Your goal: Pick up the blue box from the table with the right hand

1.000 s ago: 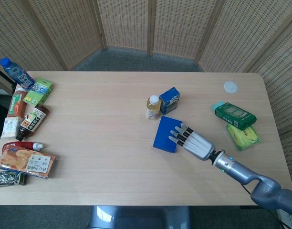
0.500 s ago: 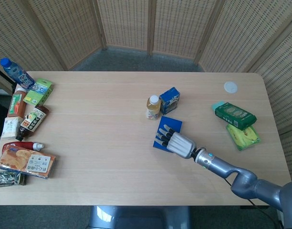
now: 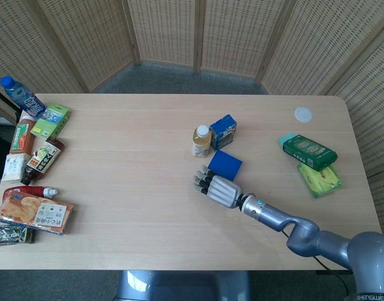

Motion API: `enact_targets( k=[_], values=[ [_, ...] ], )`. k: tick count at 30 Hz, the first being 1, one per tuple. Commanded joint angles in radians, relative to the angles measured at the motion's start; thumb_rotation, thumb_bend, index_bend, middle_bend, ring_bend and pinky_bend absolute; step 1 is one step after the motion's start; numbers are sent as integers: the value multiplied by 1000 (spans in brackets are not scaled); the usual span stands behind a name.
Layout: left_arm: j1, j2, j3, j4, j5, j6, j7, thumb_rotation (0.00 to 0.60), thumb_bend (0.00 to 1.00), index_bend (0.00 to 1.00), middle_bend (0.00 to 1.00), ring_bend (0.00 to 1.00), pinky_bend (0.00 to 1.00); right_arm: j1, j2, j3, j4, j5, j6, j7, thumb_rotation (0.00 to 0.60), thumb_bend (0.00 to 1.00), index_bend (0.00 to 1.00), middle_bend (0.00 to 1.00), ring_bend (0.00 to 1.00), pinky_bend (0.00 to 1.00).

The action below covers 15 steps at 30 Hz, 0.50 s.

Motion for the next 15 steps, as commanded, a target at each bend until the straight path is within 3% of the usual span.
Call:
enact_targets(
  k=[1, 8, 15],
  values=[
    [0, -1, 1, 0, 1, 0, 1, 600, 0, 0, 0, 0, 0, 13, -12, -3, 2, 20, -27, -26, 600, 207, 0, 0, 0, 0],
    [0, -2, 1, -1, 2, -2, 3, 600, 0, 0, 0, 0, 0, 35, -21, -8, 11, 56, -65, -44, 600, 215, 0, 0, 0, 0],
    [-1, -5, 3, -3, 6, -3, 8, 600, 0, 0, 0, 0, 0, 47, -20, -33, 27, 73, -68, 11, 600, 316, 0, 0, 0, 0]
  ],
)
